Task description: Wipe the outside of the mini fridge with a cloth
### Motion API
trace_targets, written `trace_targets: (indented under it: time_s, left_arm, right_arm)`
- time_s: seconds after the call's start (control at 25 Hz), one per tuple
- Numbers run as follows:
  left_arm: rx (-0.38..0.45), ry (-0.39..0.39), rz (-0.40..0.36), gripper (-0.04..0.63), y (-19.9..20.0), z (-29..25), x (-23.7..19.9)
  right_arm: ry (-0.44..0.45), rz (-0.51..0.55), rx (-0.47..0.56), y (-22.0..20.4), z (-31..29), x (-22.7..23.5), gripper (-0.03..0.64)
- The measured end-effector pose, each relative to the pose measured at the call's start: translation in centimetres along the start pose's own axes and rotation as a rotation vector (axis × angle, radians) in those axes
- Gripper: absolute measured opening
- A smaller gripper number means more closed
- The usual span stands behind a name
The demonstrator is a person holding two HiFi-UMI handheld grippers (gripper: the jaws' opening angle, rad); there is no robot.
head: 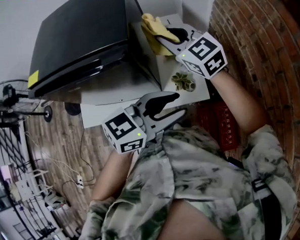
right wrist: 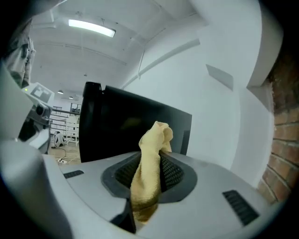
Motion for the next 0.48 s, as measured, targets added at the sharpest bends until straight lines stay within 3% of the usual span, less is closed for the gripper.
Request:
trace_targets:
  time_s: [0.24, 0.48]
  left_arm:
    - [-0.003, -0.001, 0.001, 0.166, -0.1, -0.2, -0.2]
    - [0.000, 0.010, 0.003, 0.166, 0.0, -0.1, -0.2]
  right_arm:
    - [0.041, 0.033, 0.091, 5.0, 1.9, -1.7, 0.098]
    - [0.086, 0.051, 0.040, 2.1, 0.7, -3.9, 0.098]
Point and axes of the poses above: the fingertips, and each gripper's own axes: z backward along the fingers, x to its right, y out of its top, the point moved 1 cm from there along z, backward along the fingers, and after that the axes turned 9 degrees about -y, right-handed, at the moved point
